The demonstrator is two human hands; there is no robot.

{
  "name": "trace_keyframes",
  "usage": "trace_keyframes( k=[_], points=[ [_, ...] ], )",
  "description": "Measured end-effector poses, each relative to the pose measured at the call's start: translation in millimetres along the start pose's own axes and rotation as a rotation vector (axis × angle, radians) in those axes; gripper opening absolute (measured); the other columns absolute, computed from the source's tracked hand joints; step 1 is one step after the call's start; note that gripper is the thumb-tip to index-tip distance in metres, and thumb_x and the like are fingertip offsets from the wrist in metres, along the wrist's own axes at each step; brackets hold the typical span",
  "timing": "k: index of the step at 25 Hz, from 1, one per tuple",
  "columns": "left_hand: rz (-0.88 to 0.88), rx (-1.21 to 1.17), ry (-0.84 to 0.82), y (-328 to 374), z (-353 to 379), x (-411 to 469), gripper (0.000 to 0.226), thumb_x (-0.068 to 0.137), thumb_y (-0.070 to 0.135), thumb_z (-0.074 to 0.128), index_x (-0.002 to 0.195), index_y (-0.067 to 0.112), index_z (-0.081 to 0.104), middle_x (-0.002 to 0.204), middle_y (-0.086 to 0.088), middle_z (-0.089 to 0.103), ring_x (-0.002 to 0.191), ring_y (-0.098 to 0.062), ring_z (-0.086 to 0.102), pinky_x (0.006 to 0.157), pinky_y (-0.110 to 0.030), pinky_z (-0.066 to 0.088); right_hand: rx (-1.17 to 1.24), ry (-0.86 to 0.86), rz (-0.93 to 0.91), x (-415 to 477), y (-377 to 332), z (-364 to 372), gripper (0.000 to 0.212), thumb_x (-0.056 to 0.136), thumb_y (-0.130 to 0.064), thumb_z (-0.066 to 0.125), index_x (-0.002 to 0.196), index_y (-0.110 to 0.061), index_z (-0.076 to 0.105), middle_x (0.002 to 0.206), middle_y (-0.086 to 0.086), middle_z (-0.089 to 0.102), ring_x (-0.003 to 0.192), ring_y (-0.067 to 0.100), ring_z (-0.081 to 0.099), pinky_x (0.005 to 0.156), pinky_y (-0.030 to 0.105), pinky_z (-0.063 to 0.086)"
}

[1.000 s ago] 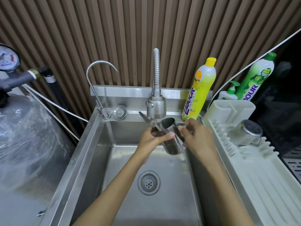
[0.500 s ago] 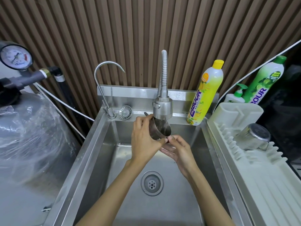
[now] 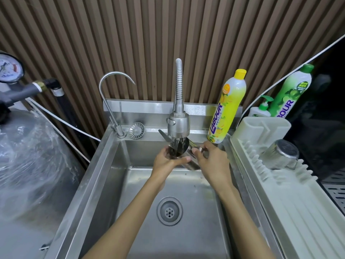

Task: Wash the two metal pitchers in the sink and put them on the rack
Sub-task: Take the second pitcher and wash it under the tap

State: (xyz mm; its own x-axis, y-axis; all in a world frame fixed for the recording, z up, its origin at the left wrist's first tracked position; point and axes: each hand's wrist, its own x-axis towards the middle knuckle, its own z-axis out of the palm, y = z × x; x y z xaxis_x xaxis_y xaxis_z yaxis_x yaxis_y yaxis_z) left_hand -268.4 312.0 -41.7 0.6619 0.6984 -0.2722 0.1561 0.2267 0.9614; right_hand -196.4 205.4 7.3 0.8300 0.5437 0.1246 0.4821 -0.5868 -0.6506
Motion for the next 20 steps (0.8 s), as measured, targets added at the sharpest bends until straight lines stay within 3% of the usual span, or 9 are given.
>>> trace_keyframes(
  k=[2,4,6,7,10,13,15,17,20],
  points=[
    [0.152,0.085,0.109,10,-2,-1,0.068,0.055,0.002,0.084,0.112,0.017,0.050,0.098,0.005,0.064,0.093,-0.013,0.061,0.076,-0.017,0.045,0.355,-0.001,0.086,0,9,15,0.013,0.088,-0.021,0.059,0.086,-0.010,0.065,0.100,0.009,0.071,0.088,0.021,0.062,0.074,0.019,0.044],
    [0.334,0.313,0.219,18,-5,-2,0.076,0.053,0.004,0.084,0.119,0.014,0.048,0.109,0.001,0.058,0.100,-0.016,0.056,0.078,-0.014,0.039,0.875,-0.152,0.258,-1,17,34,0.016,0.089,-0.014,0.057,0.074,-0.010,0.058,0.096,0.009,0.069,0.089,0.018,0.063,0.091,0.026,0.049],
    [0.435,0.590,0.294,25,-5,-11,0.076,0.055,0.014,0.082,0.122,0.012,0.047,0.118,-0.004,0.049,0.113,-0.021,0.046,0.084,-0.015,0.034,1.266,-0.313,0.383,-5,20,51,0.020,0.091,-0.012,0.054,0.070,-0.010,0.053,0.087,0.012,0.069,0.086,0.025,0.067,0.086,0.031,0.056],
    [0.434,0.732,0.347,28,-4,-17,0.076,0.056,0.024,0.081,0.122,0.013,0.046,0.120,-0.005,0.046,0.116,-0.023,0.042,0.088,-0.022,0.034,1.319,-0.357,0.410,-8,19,54,0.021,0.091,-0.014,0.053,0.070,-0.009,0.054,0.082,0.011,0.070,0.081,0.026,0.069,0.078,0.030,0.058],
    [0.288,0.885,0.433,25,-3,-26,0.079,0.054,0.057,0.076,0.115,0.015,0.048,0.113,-0.003,0.045,0.113,-0.023,0.041,0.094,-0.035,0.037,1.091,-0.369,0.447,-7,17,46,0.020,0.090,-0.021,0.056,0.082,-0.003,0.060,0.079,0.013,0.069,0.062,0.027,0.070,0.062,0.032,0.061],
    [0.110,0.537,0.318,11,-4,-20,0.078,0.044,0.067,0.075,0.098,0.014,0.055,0.100,0.001,0.056,0.100,-0.018,0.055,0.087,-0.037,0.049,0.620,-0.220,0.379,4,14,19,0.024,0.085,-0.027,0.064,0.083,-0.003,0.060,0.084,0.014,0.072,0.062,0.030,0.071,0.062,0.043,0.061],
    [0.015,0.232,0.171,0,0,-16,0.065,0.051,0.049,0.083,0.098,0.013,0.056,0.097,0.001,0.064,0.094,-0.017,0.061,0.078,-0.025,0.051,0.243,-0.080,0.240,3,4,4,0.026,0.085,-0.033,0.062,0.083,-0.008,0.060,0.089,0.014,0.070,0.077,0.034,0.070,0.071,0.042,0.057],
    [-0.022,-0.037,0.007,-6,7,-12,0.049,0.064,0.015,0.082,0.105,0.010,0.055,0.097,-0.002,0.066,0.096,-0.019,0.061,0.069,-0.012,0.050,-0.041,0.057,0.081,-5,-4,2,0.026,0.087,-0.034,0.058,0.090,-0.008,0.060,0.093,0.014,0.071,0.090,0.036,0.064,0.074,0.036,0.045],
    [0.109,-0.200,-0.024,-7,6,1,0.069,0.060,-0.005,0.078,0.120,0.011,0.049,0.111,-0.007,0.066,0.106,-0.021,0.061,0.080,-0.015,0.052,0.219,0.159,0.022,-8,-2,16,0.016,0.086,-0.025,0.062,0.093,-0.012,0.064,0.097,0.008,0.073,0.087,0.023,0.068,0.076,0.033,0.051]
  ],
)
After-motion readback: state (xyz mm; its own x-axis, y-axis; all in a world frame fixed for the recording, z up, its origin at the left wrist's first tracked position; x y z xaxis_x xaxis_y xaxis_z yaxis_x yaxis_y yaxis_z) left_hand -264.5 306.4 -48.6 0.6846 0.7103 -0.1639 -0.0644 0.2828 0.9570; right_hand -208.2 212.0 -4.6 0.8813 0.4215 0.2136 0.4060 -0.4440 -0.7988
